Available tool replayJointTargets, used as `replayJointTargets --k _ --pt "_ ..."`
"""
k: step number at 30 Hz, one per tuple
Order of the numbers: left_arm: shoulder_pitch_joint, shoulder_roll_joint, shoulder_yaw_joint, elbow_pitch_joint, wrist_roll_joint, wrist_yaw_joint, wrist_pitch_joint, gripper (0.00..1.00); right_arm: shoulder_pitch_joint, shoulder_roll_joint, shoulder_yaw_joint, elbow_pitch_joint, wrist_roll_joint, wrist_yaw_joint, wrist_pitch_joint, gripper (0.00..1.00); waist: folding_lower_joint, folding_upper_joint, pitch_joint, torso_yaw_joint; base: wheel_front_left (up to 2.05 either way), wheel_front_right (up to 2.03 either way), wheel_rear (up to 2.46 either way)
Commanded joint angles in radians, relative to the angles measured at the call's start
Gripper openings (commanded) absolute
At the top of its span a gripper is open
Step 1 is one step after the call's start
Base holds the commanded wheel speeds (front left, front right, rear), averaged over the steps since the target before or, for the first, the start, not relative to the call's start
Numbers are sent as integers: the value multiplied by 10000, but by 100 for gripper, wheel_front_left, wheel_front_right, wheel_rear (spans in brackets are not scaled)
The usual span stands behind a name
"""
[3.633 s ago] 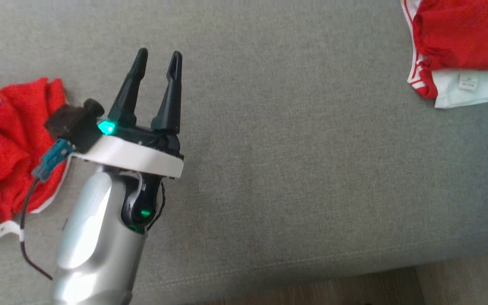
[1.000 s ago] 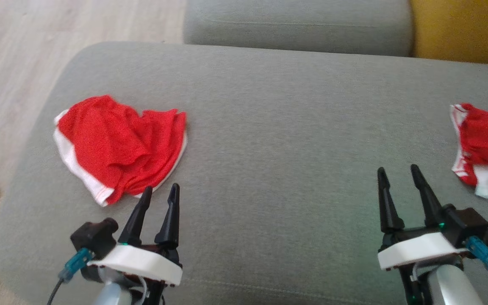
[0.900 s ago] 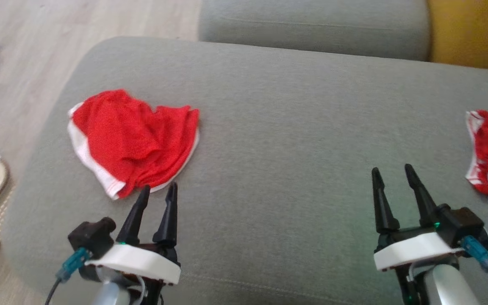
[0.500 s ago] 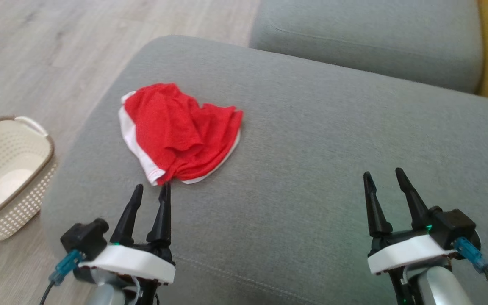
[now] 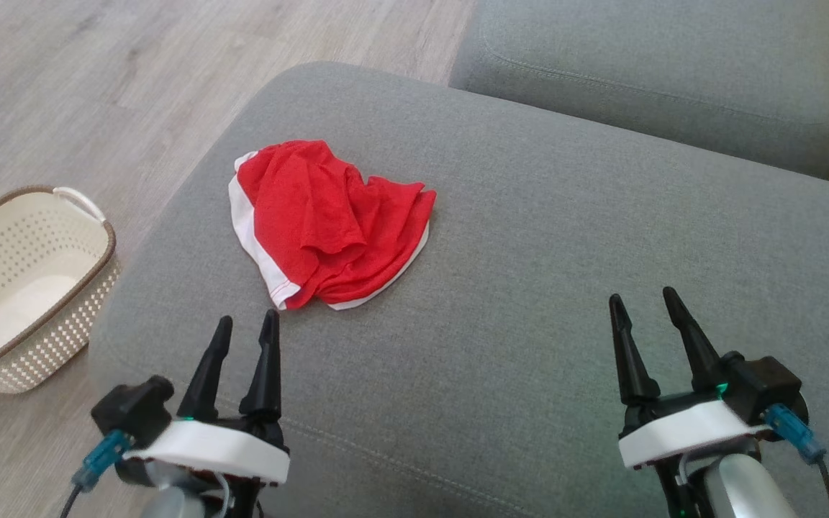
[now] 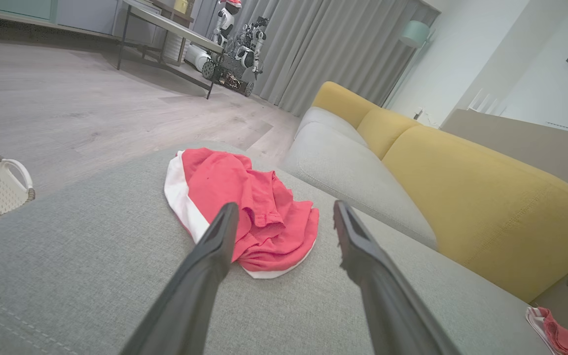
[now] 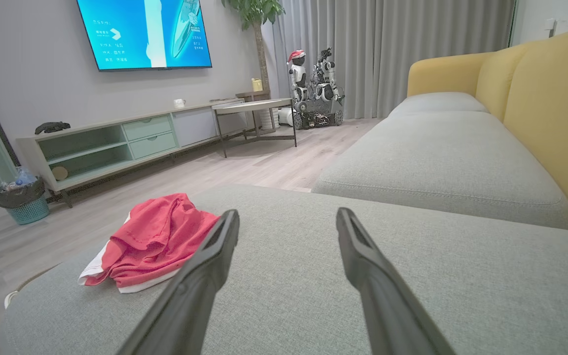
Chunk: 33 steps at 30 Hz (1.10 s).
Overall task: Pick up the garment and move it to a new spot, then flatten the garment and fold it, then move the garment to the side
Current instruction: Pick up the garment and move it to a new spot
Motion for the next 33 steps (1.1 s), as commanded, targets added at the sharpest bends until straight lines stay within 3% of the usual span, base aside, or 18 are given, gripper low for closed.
replayJointTargets --k 1,9,17,25,33 --pt "-334 29 424 -387 15 43 -53 100 -162 -24 234 -288 128 -7 -50 100 0 -1 14 -34 0 0 0" --pt "-885 29 978 -229 264 -89 -53 100 -358 -24 81 -498 -22 -7 57 100 0 -1 508 -230 0 0 0" --pt "-2330 244 1129 1061 460 -319 -3 100 -839 -26 -617 -1165 -638 -7 469 100 0 -1 1576 -478 0 0 0" --pt "-4809 905 777 3015 248 -443 1503 100 -1446 -371 -1445 -2337 -1133 -7 1173 100 0 -1 2885 -693 0 0 0" --pt "-6683 1217 528 4895 41 -487 2403 100 -1727 -583 -1518 -3063 -1251 -7 1646 100 0 -1 3620 -821 0 0 0"
